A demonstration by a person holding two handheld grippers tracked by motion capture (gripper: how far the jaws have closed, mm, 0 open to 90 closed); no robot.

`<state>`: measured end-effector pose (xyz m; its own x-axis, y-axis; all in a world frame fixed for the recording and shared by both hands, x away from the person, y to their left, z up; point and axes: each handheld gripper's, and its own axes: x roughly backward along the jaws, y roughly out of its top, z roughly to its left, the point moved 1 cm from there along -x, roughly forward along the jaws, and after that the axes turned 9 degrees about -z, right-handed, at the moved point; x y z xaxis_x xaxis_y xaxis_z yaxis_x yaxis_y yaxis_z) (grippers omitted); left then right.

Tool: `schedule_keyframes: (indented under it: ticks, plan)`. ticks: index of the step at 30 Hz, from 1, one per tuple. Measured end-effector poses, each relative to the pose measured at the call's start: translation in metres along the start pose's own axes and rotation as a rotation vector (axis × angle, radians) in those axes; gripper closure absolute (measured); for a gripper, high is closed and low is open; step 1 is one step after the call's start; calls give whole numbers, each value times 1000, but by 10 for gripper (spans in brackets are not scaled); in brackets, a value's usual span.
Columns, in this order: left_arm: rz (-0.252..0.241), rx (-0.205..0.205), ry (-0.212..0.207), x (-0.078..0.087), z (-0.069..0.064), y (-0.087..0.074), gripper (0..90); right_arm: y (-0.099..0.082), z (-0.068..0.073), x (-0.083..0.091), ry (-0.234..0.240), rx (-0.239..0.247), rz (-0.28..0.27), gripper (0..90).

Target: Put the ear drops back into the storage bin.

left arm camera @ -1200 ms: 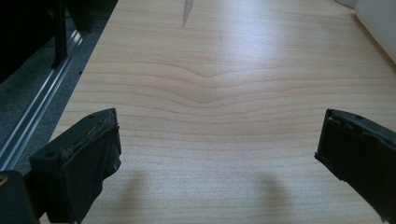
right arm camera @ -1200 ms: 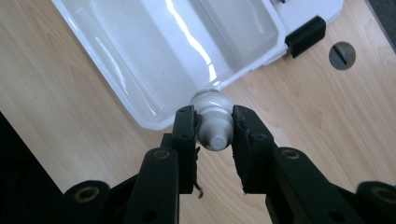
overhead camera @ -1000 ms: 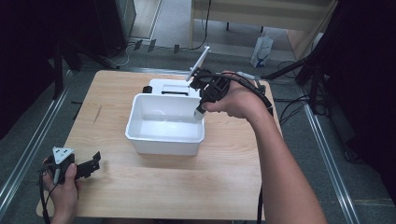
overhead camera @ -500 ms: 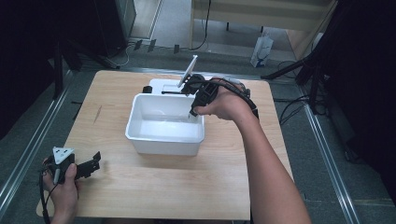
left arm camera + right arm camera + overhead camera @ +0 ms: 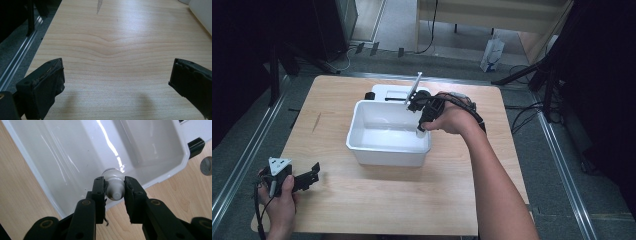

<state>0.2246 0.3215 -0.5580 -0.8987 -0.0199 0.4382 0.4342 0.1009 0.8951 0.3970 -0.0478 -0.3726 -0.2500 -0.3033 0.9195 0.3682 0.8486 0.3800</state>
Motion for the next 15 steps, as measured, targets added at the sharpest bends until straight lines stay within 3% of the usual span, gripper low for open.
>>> schedule_keyframes:
  ticks: [15]
  plan:
    - [1,0,-3,0,0,0,4,-8,2,-26,12,49,17,721]
